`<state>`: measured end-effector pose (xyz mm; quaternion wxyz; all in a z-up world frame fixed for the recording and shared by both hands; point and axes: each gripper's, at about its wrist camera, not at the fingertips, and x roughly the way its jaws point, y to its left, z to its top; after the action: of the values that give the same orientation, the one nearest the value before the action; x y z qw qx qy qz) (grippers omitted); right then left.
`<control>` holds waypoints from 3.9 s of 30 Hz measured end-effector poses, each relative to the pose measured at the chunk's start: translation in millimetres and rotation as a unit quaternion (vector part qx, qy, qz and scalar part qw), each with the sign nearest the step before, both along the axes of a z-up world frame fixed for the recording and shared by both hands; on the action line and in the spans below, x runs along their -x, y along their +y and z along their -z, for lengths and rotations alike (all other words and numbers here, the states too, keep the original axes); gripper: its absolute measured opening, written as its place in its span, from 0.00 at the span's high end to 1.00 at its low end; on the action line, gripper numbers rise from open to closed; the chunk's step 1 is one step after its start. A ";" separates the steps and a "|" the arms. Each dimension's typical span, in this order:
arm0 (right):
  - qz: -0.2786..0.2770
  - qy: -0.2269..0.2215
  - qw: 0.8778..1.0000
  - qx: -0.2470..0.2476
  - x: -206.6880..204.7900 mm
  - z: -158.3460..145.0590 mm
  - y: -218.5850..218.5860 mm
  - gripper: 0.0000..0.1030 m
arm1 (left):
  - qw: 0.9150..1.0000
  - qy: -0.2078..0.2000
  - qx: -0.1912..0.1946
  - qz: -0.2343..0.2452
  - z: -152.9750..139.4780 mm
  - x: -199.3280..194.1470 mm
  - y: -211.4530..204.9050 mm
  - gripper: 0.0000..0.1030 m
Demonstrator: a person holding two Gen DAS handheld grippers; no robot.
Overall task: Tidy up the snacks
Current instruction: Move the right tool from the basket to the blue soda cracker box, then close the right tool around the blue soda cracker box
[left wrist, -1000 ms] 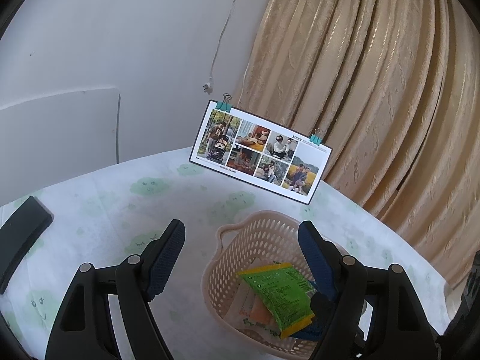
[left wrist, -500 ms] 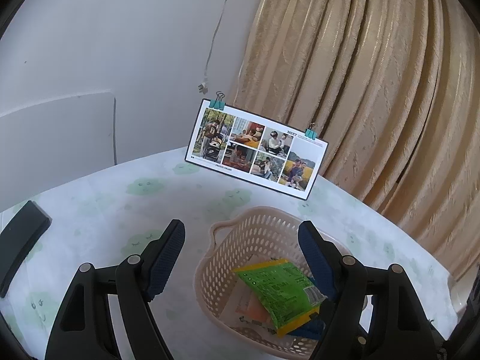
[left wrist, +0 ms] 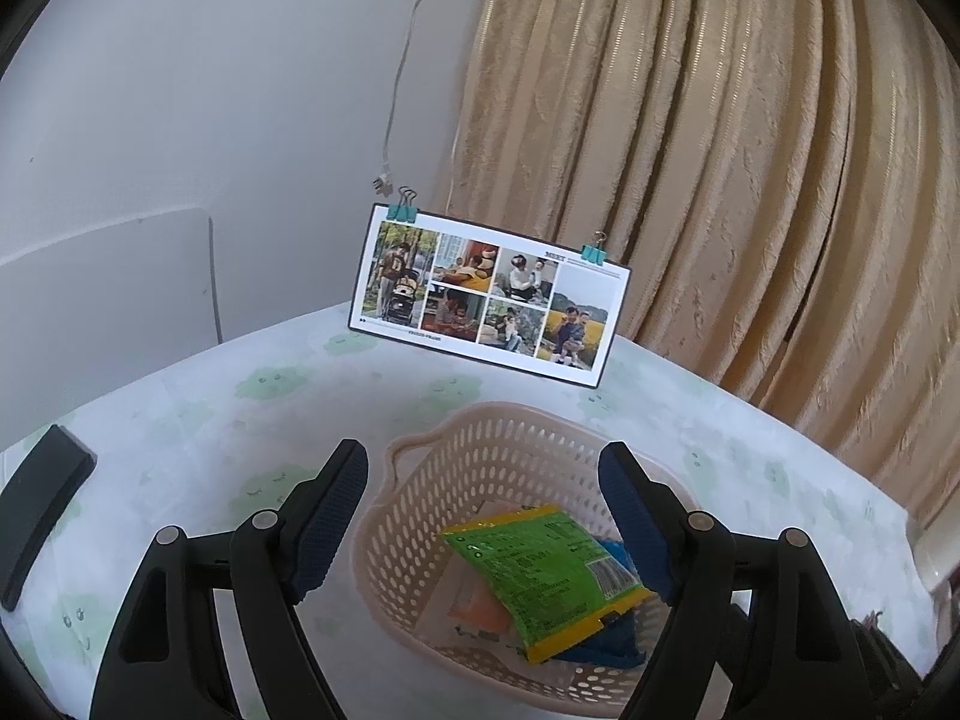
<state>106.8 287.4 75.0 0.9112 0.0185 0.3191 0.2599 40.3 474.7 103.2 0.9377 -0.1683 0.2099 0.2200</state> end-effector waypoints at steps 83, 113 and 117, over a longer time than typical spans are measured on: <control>0.099 0.115 0.987 0.059 -25.1 61.6 -260.3 0.30 | 0.983 0.056 -0.056 0.166 26.2 -24.0 -92.7 0.18; 0.148 0.110 0.976 0.112 3.6 63.9 -251.8 0.49 | 0.971 0.085 -0.041 0.220 40.6 -31.7 -111.7 0.18; 0.159 0.113 0.977 0.085 8.5 62.9 -260.9 0.51 | 0.969 0.089 -0.043 0.226 42.9 -32.6 -114.8 0.18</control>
<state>98.3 26.5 12.1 0.8971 0.0206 0.4340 0.0800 72.8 359.9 60.3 0.9468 -0.0557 0.3159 0.0249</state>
